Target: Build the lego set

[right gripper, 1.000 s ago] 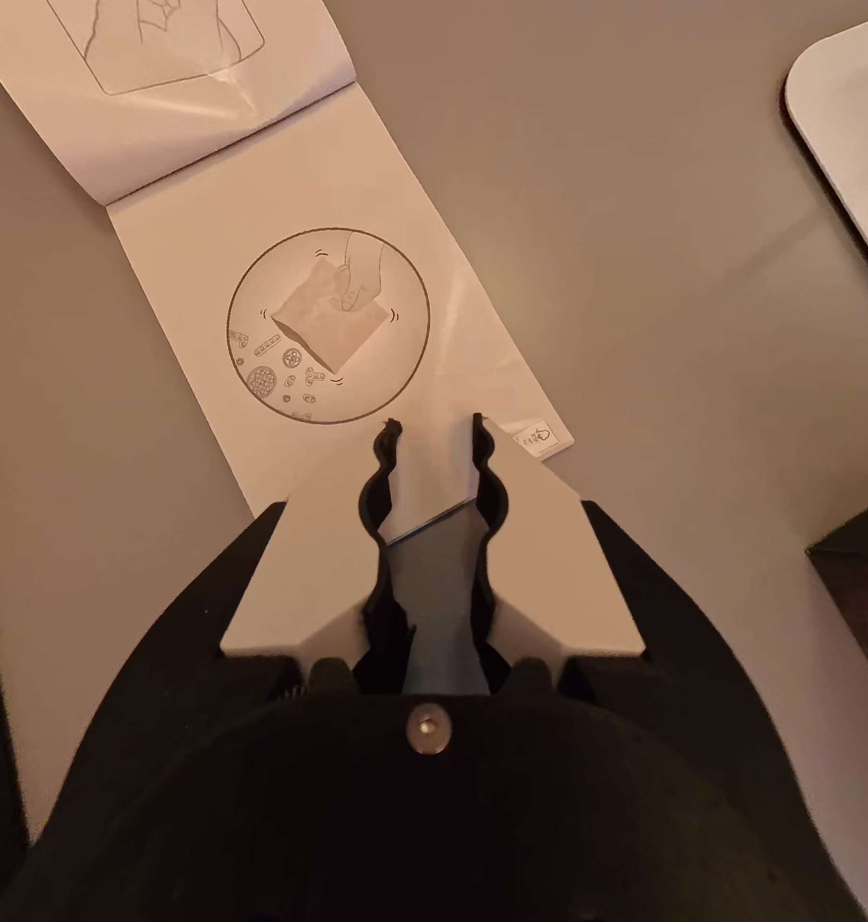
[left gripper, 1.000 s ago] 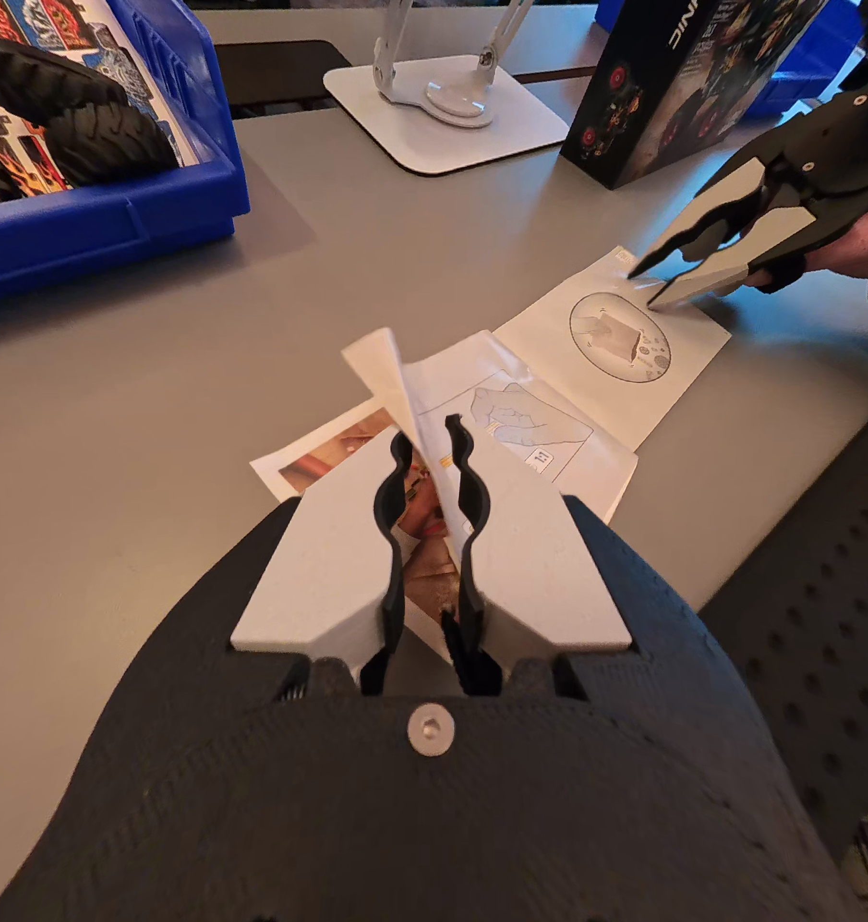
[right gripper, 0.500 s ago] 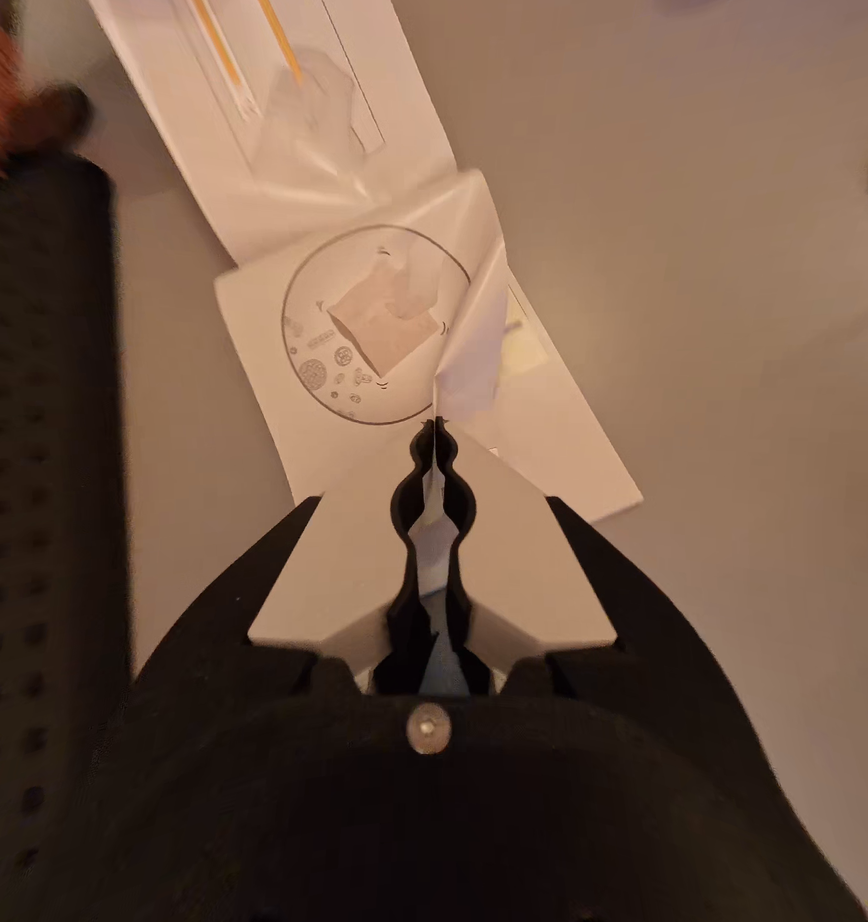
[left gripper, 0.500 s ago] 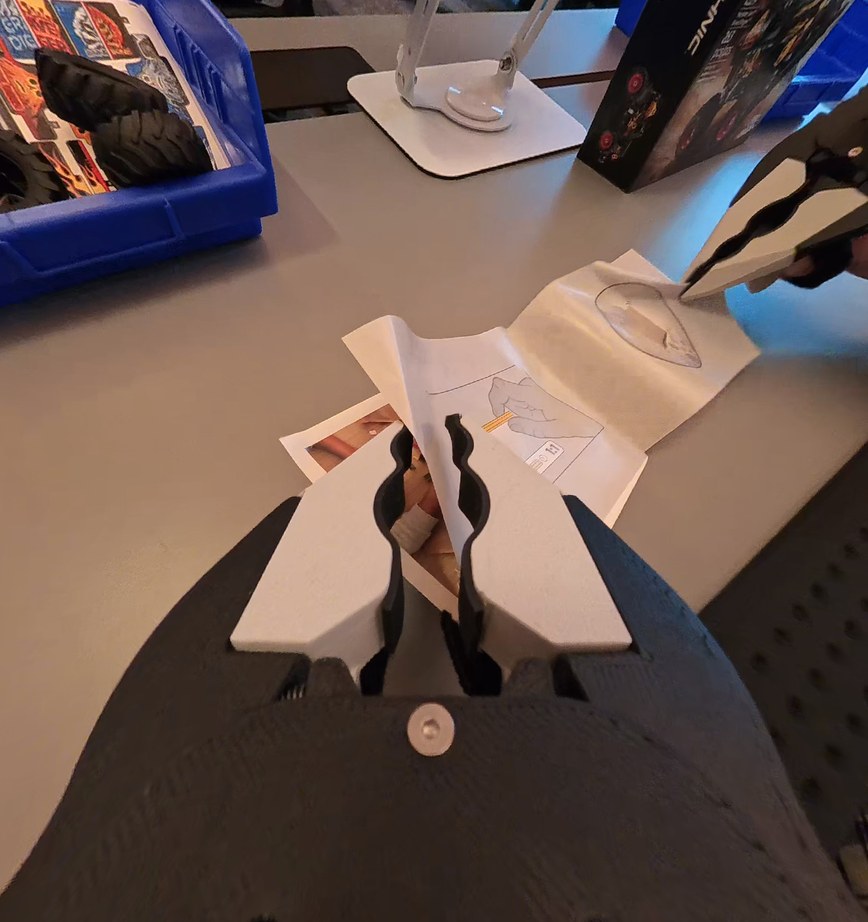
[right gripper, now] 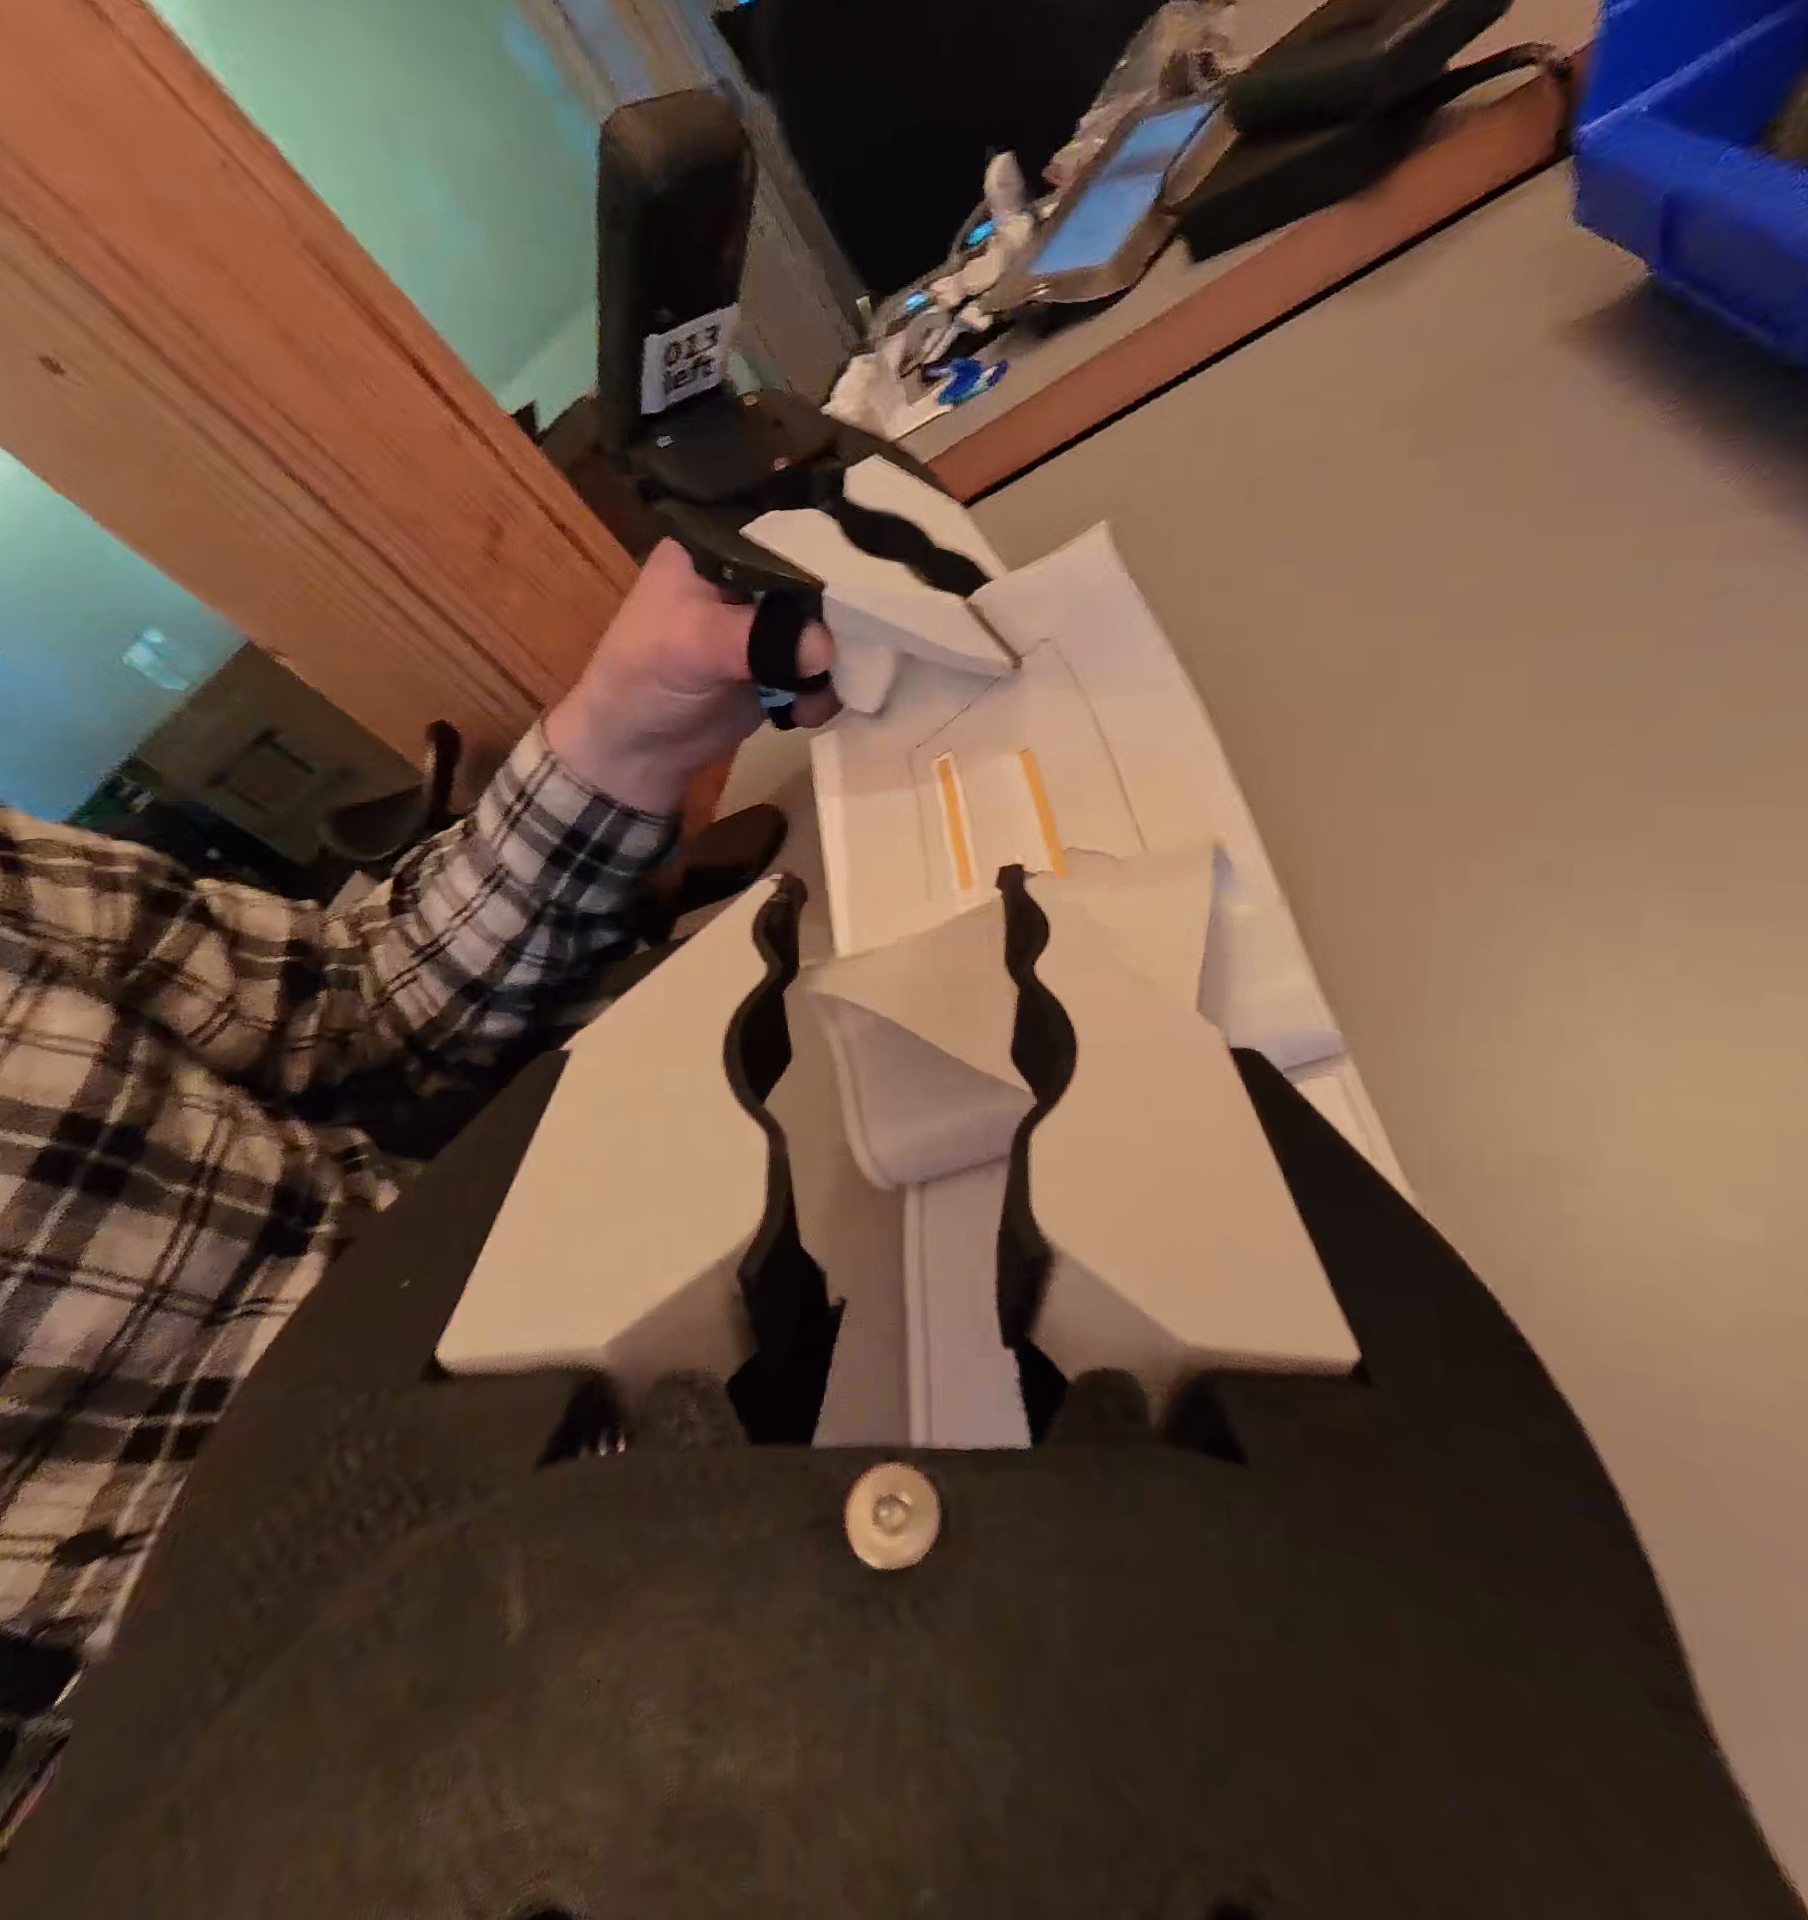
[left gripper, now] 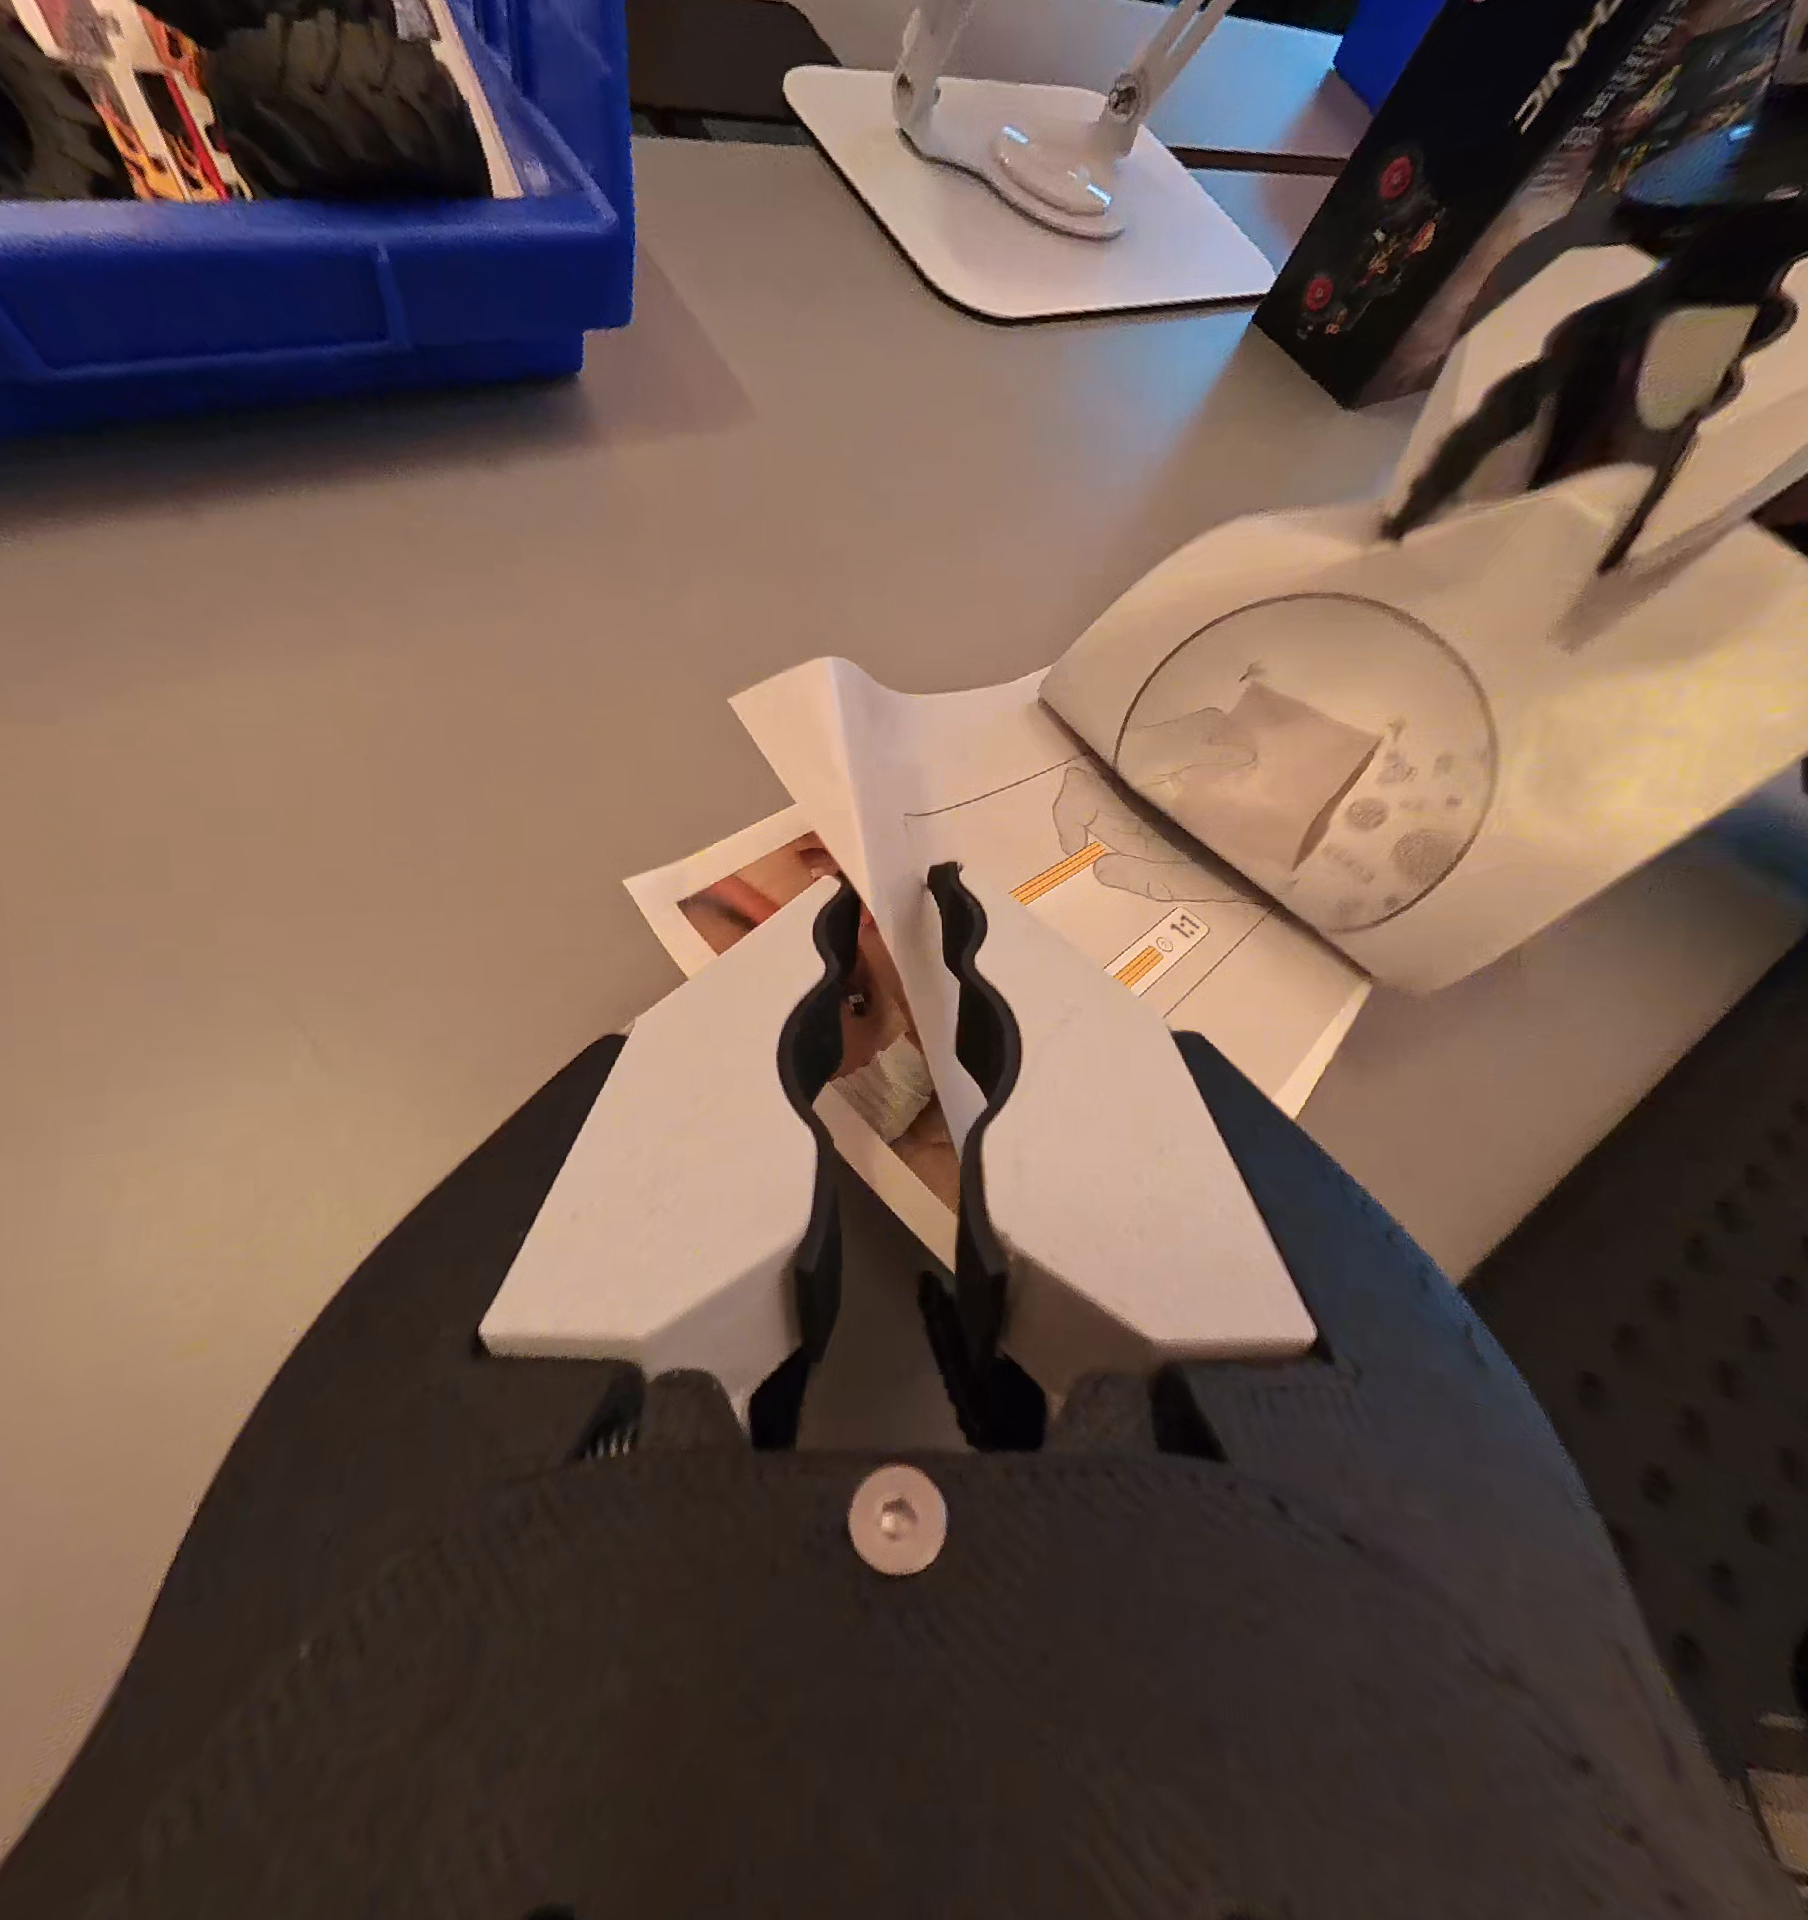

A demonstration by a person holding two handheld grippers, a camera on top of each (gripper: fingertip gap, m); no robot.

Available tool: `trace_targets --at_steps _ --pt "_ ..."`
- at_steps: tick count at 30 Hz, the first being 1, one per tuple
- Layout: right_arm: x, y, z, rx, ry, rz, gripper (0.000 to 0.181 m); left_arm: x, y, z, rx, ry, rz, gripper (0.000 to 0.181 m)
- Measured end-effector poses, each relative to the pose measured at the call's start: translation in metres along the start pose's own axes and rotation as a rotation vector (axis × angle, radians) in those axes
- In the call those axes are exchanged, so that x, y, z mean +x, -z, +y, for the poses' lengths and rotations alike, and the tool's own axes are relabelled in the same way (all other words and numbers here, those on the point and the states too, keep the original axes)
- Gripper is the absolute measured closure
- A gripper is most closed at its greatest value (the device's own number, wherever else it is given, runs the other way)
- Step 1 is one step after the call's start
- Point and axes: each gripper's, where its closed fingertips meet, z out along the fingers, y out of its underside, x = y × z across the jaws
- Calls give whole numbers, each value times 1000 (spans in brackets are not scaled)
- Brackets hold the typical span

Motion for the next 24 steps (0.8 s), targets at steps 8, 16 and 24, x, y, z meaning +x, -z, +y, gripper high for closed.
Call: trace_targets --at_steps 8,16,24 --pt "58 59 22 131 -182 221 136 -5 -4 10 -13 23 14 169" --pt "0 15 35 30 -322 -127 117 -6 -8 14 -31 46 19 169" --pt "-19 -32 -2 36 -220 -228 112 -6 -2 9 -3 77 40 164"
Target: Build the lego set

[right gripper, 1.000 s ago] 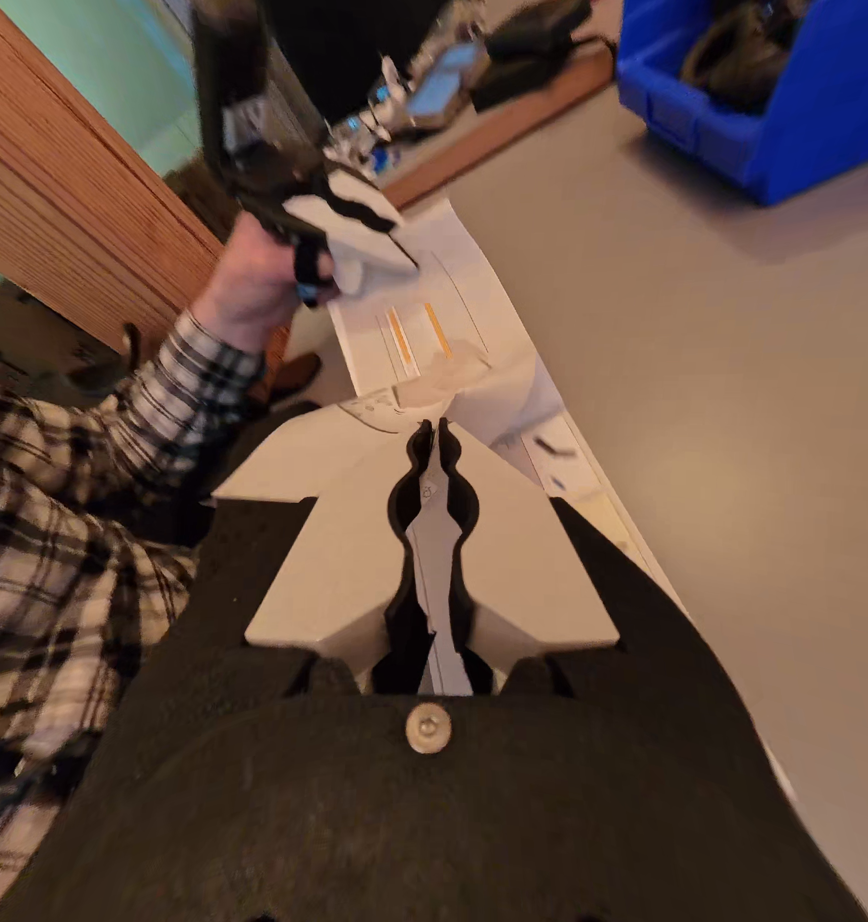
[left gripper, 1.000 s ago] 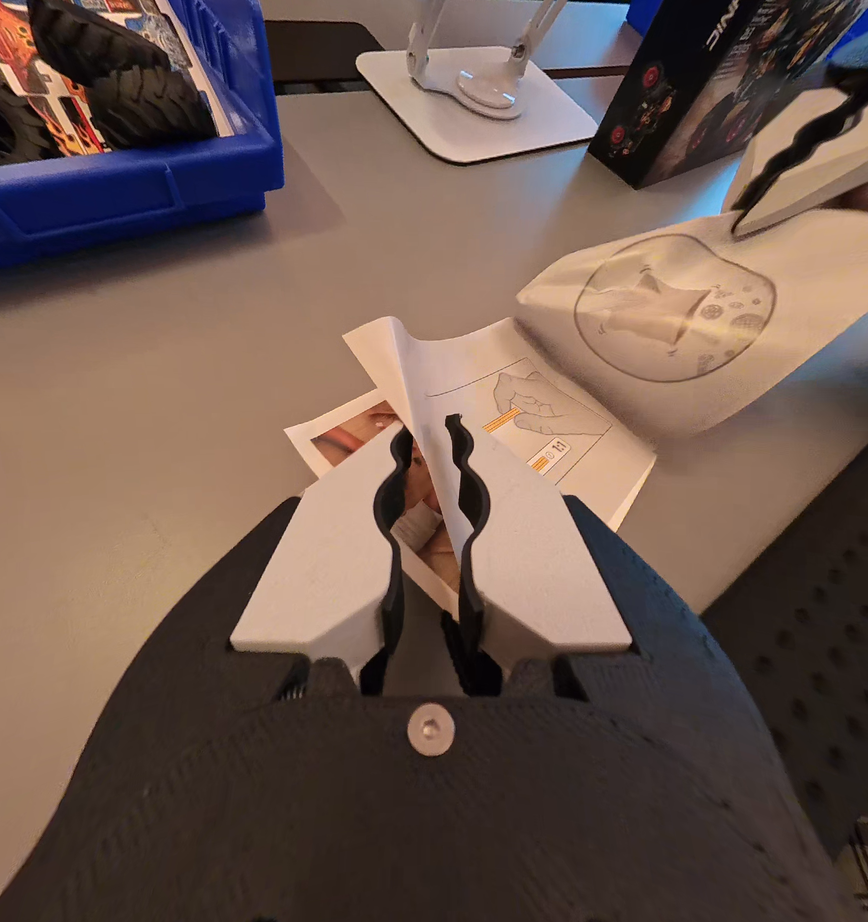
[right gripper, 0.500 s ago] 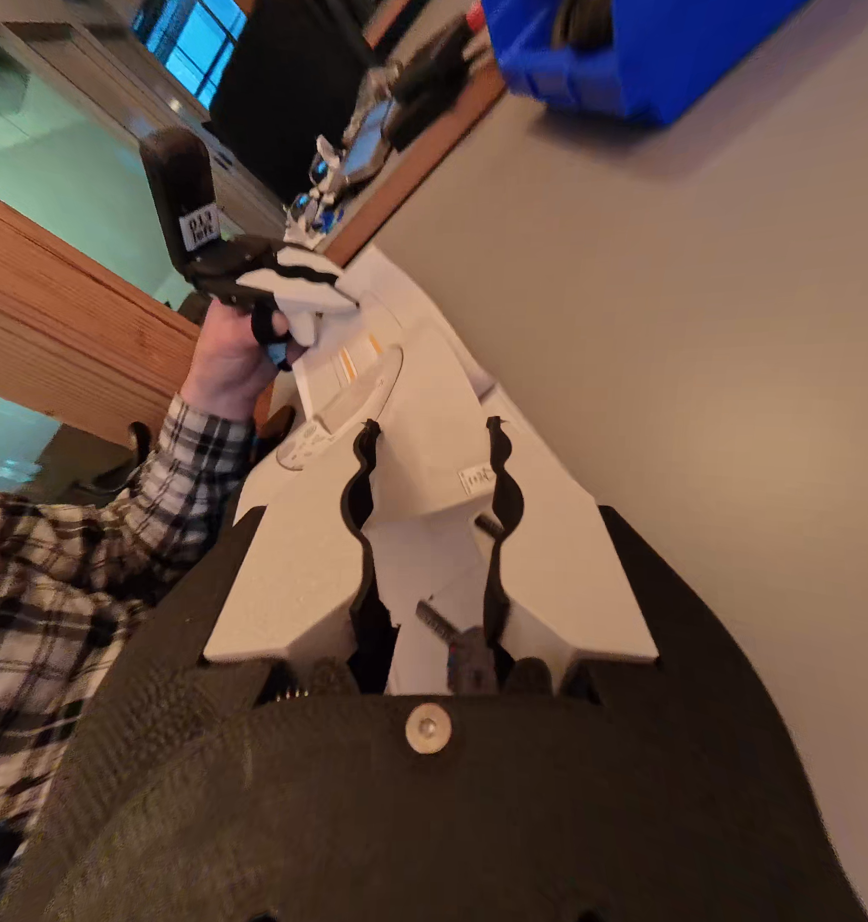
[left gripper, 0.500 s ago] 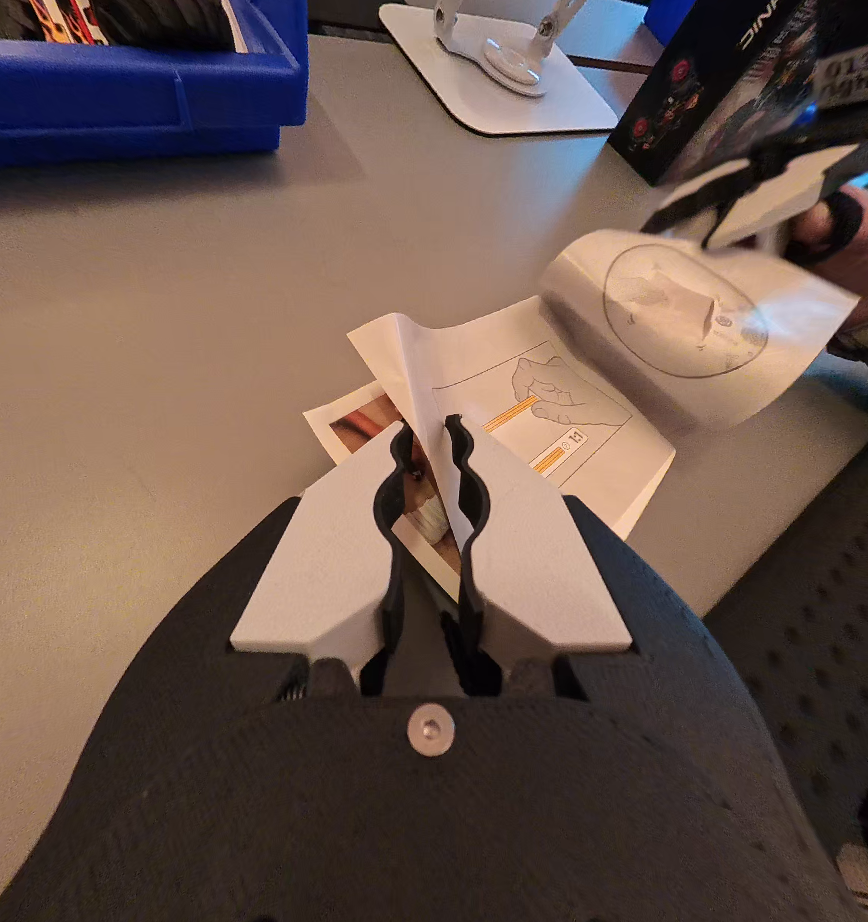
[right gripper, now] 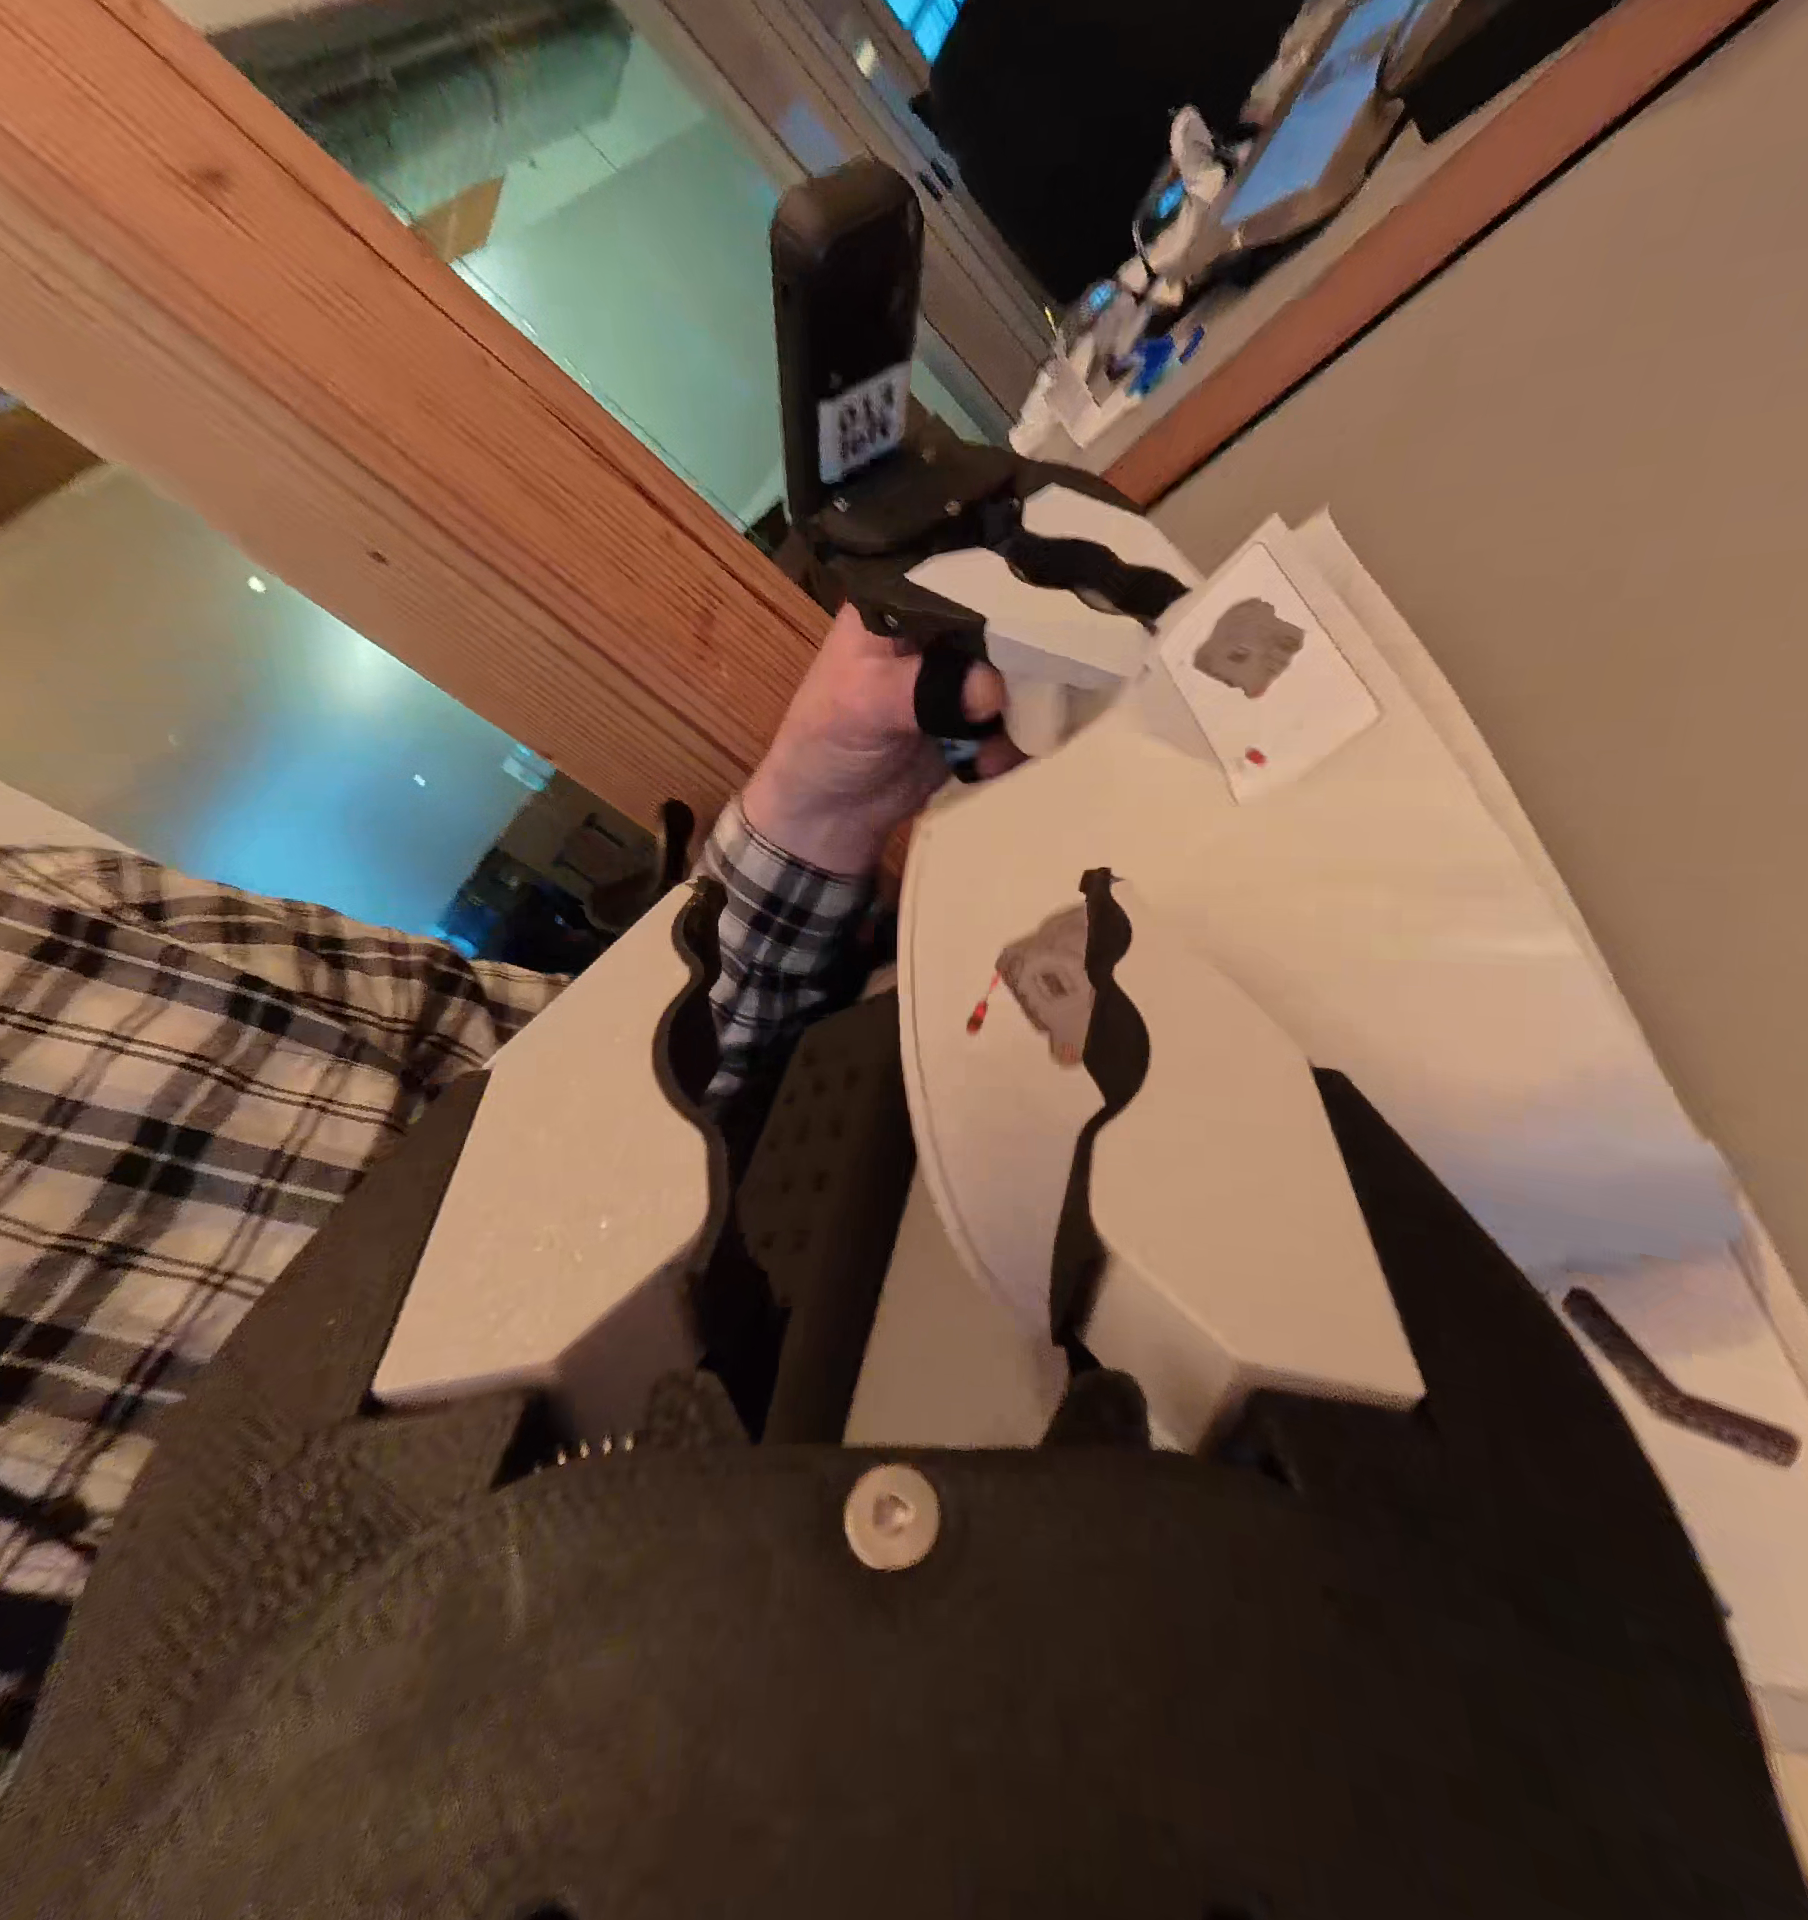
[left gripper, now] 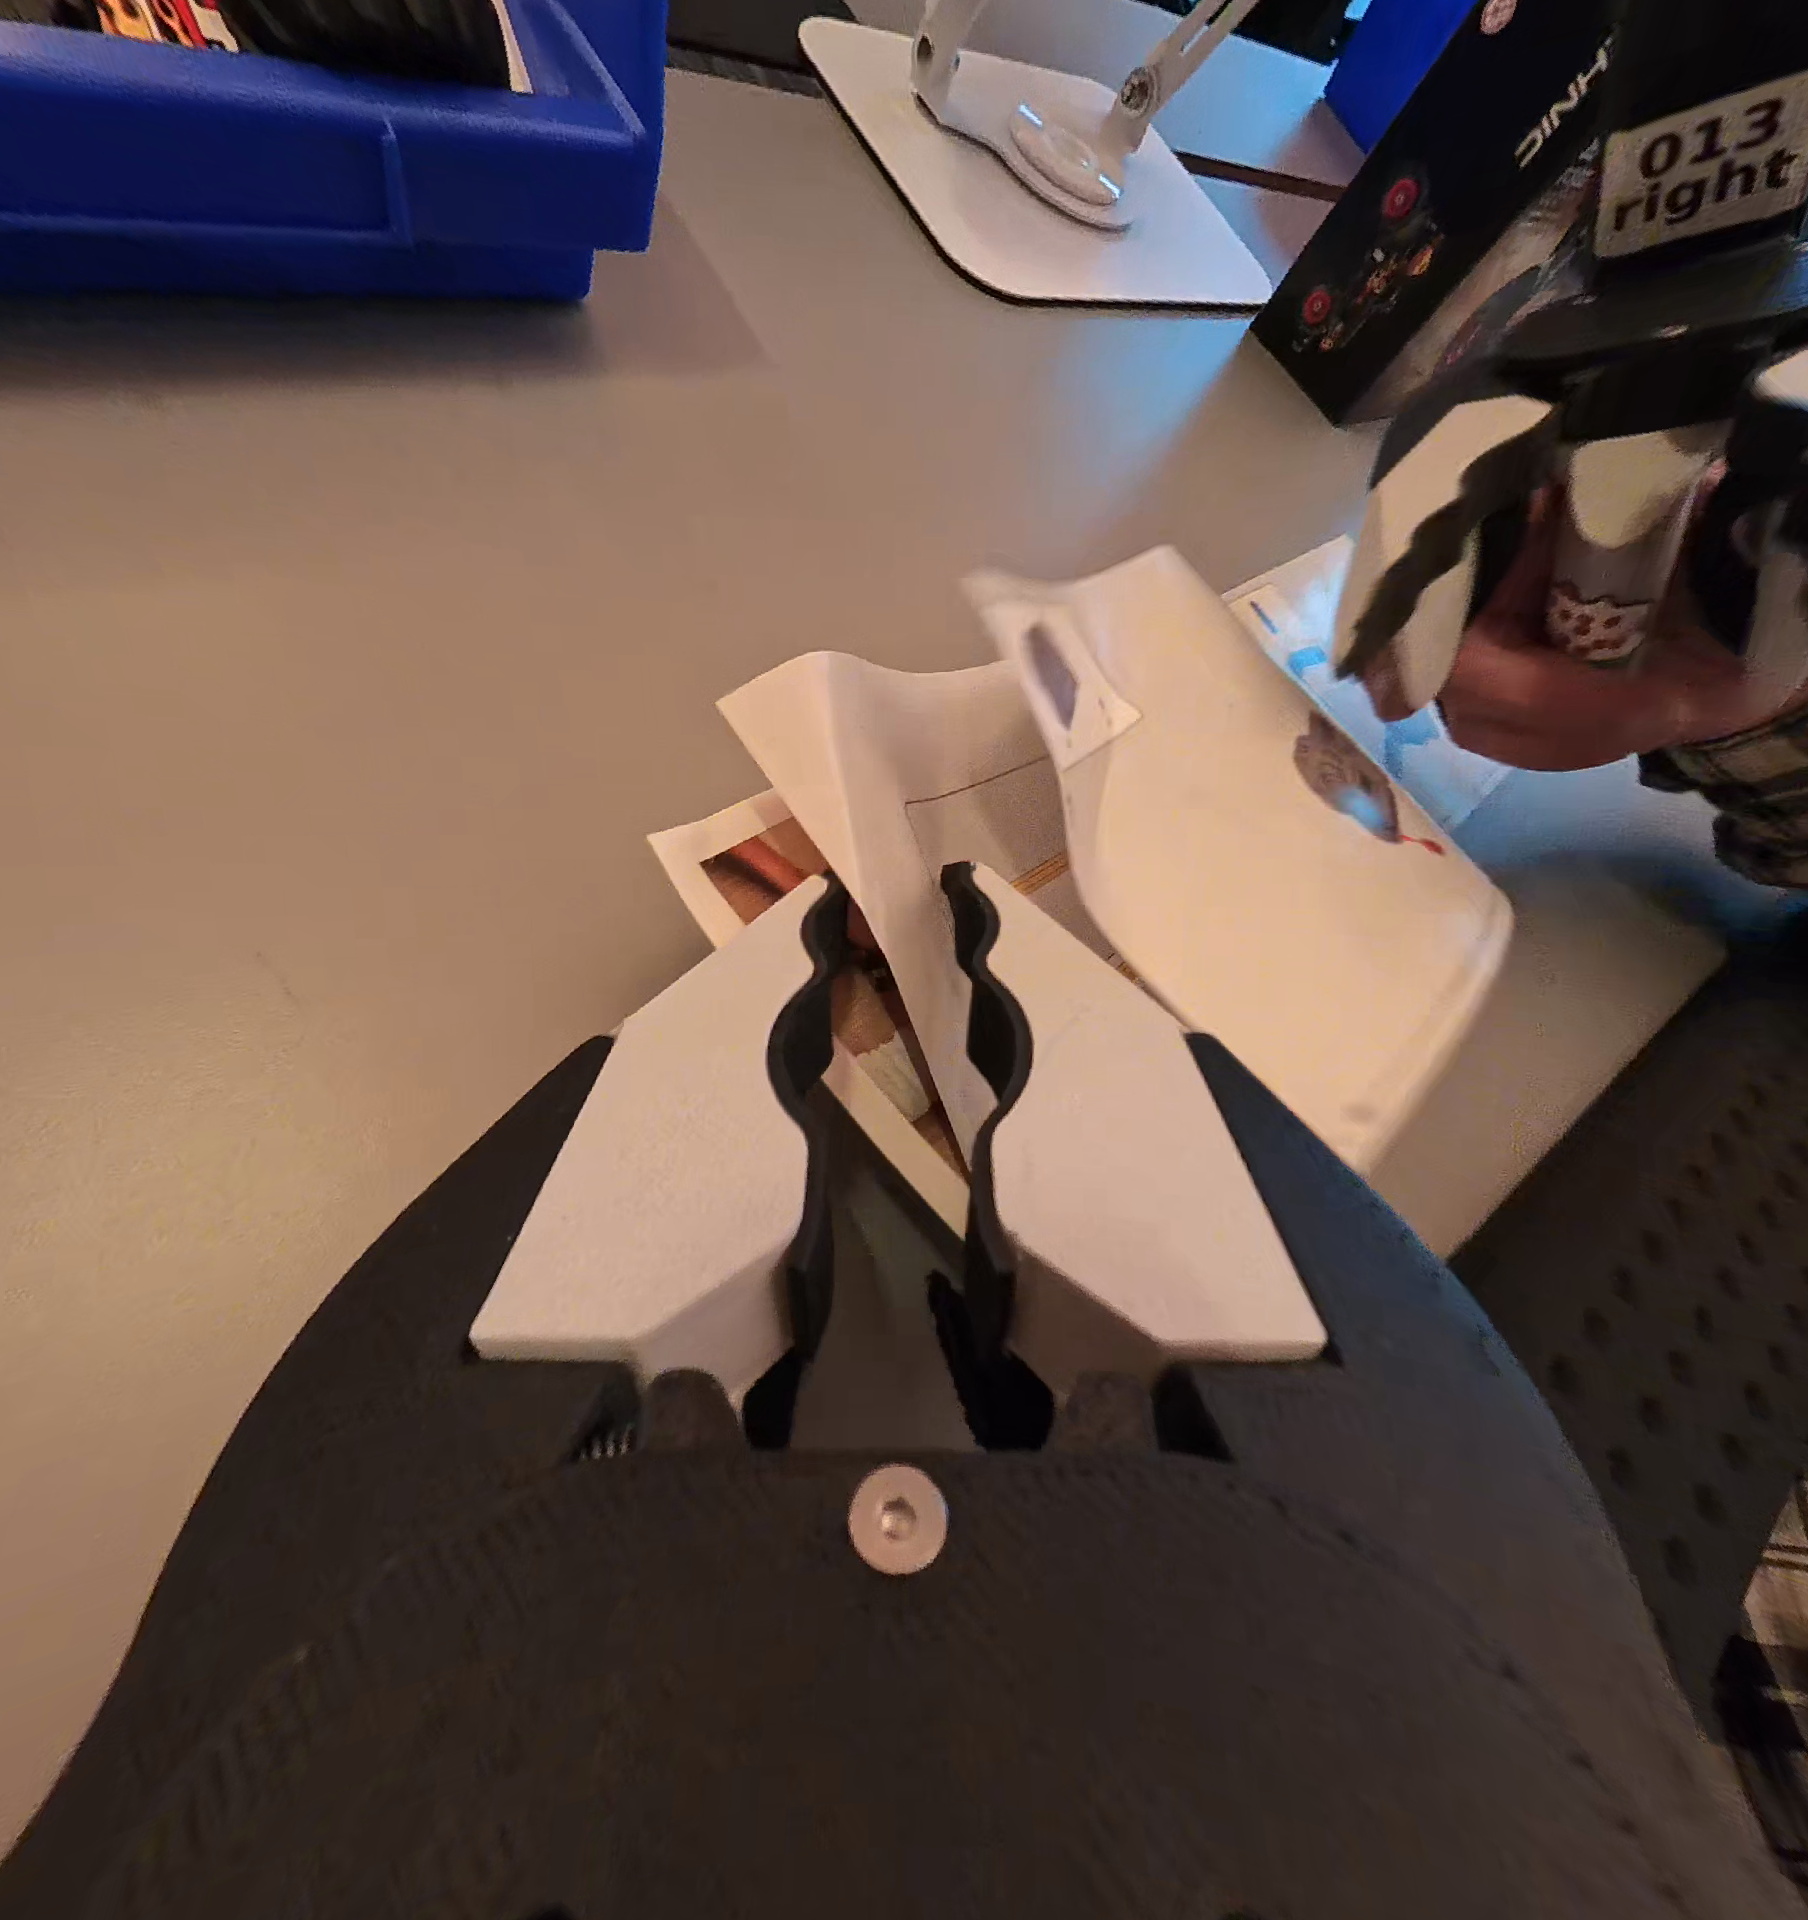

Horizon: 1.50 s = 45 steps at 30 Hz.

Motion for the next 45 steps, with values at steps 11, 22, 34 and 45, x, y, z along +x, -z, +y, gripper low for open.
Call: trace_targets --at_steps 11,22,34,45 --pt "39 -52 41 -279 145 173 124 -4 16 -1 11 35 -2 116" --pt "34 -27 14 -143 284 260 128 -44 -6 41 -316 -163 -344 104" --pt "85 15 59 -386 499 630 152 -71 12 39 -316 -163 -471 102" --pt "94 8 68 -509 522 688 181 6 14 -18 -30 -291 -237 120"
